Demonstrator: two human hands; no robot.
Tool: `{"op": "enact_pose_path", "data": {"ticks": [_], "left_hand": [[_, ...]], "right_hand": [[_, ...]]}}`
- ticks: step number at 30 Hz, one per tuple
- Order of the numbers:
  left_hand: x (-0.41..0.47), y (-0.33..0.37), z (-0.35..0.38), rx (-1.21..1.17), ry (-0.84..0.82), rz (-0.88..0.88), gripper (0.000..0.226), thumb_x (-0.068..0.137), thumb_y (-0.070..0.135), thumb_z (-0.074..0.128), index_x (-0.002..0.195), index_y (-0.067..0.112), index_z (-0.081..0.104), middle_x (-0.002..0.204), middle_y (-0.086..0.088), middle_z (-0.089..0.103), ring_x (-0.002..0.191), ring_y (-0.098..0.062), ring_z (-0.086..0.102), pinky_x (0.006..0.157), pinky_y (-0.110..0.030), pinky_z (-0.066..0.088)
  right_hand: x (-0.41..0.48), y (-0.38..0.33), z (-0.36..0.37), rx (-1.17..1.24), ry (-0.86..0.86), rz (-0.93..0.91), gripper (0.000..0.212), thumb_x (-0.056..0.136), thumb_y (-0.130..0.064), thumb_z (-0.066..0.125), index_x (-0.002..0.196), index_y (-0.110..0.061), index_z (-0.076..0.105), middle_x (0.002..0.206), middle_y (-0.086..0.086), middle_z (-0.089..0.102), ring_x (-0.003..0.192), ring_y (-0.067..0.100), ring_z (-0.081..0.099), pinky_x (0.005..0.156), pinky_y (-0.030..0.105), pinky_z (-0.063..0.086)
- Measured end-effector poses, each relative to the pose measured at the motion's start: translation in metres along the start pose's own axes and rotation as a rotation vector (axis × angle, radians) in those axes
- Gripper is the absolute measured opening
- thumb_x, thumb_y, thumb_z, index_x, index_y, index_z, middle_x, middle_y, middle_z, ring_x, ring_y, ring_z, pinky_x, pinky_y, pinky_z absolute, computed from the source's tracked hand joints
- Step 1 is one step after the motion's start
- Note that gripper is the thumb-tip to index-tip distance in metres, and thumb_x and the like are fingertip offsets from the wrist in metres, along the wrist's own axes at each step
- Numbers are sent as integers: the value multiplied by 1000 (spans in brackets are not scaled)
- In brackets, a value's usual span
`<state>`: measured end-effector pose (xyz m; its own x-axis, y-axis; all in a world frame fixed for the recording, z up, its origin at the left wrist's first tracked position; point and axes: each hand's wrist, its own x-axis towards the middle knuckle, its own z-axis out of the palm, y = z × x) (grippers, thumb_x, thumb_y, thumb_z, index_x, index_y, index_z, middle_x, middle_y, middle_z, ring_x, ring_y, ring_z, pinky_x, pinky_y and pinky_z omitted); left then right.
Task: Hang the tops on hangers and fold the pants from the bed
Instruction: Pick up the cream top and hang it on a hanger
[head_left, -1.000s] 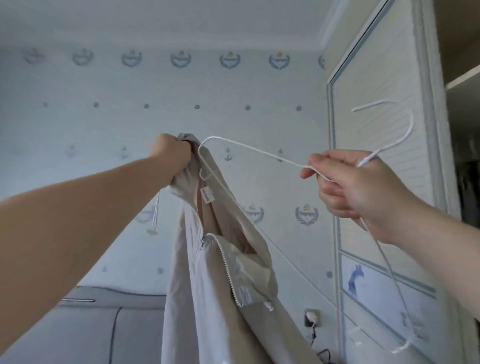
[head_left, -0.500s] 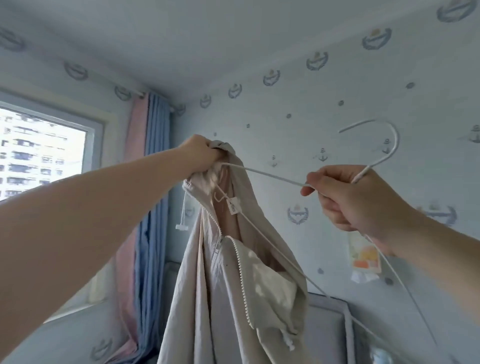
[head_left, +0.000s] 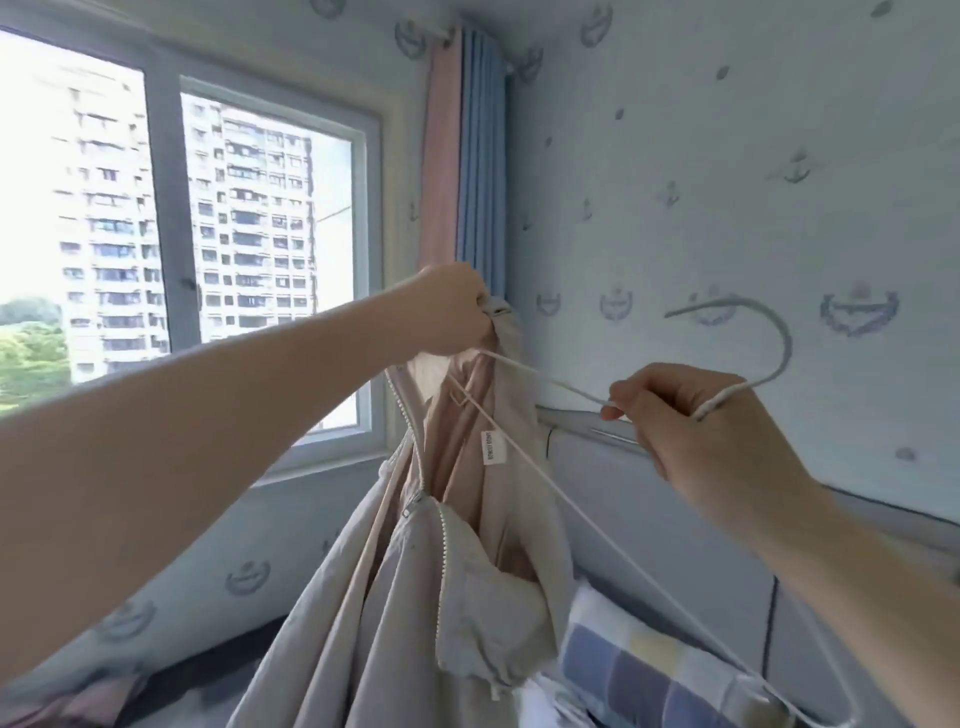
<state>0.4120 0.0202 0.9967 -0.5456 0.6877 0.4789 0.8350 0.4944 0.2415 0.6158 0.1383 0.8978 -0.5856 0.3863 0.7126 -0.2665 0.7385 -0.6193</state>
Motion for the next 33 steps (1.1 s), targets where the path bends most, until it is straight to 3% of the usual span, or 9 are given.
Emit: {"op": "enact_pose_path", "data": {"ticks": [5,8,16,19,22,25,28,30,33], "left_hand": [[-52,-76,60,-109,-73,-234,38,90,6,56,55,13,42,41,9,31,29,-4,30,30,-11,21],[-93,-116,96,-161,-113,-391,30,90,15,63,61,13,57,48,7,44,36,-4,38,32,-14,28],[-205,-134,173,-398,-135,-689,15,81,9,57,75,1,68,60,-1,49,57,-17,42,54,-26,35],[-230,-111,196,-488,-177,-707,19,80,5,52,79,4,71,55,3,51,47,-13,40,44,-18,31],[-248,-84,218,-607,-198,-708,22,80,6,52,65,15,67,52,9,50,44,-9,41,42,-16,31],[-266,-69,238,-628,-158,-758,20,86,6,55,69,9,65,56,8,50,50,-8,44,47,-20,36],[-282,-63,248,-621,-248,-750,16,91,14,64,89,-1,68,70,0,60,63,-10,53,60,-27,45],[-290,-59,246,-619,-259,-682,16,90,20,69,97,5,70,78,3,65,68,-9,58,65,-27,47],[-298,-65,242,-132,-195,-519,40,86,52,64,121,32,66,109,11,59,104,-9,54,89,-27,44]], "right_hand": [[-52,56,53,116,-101,68,23,97,-26,59,78,-29,72,46,2,38,43,16,30,40,25,23],[-89,85,81,186,-161,132,22,97,-38,61,82,-27,73,46,0,37,43,14,28,39,22,21],[-167,142,160,338,-411,320,26,100,-19,59,77,-27,68,45,-9,35,41,8,27,40,20,22],[-184,156,187,309,-485,325,26,100,-20,57,75,-19,66,50,-6,47,46,10,39,45,26,37],[-201,166,215,316,-602,464,22,95,-20,58,74,-23,64,69,-1,60,66,16,53,63,40,45],[-213,175,223,547,-579,596,20,92,-19,59,76,-19,69,75,-4,63,72,9,54,66,30,45],[-214,186,215,738,-601,573,21,99,-19,57,93,-22,77,82,7,72,78,10,60,67,27,50],[-211,193,209,801,-669,559,22,100,-14,56,95,-18,77,79,3,72,75,9,62,64,23,51],[-200,198,196,826,-765,526,24,97,-15,58,83,-21,76,56,-15,58,49,-1,46,47,12,36]]}}
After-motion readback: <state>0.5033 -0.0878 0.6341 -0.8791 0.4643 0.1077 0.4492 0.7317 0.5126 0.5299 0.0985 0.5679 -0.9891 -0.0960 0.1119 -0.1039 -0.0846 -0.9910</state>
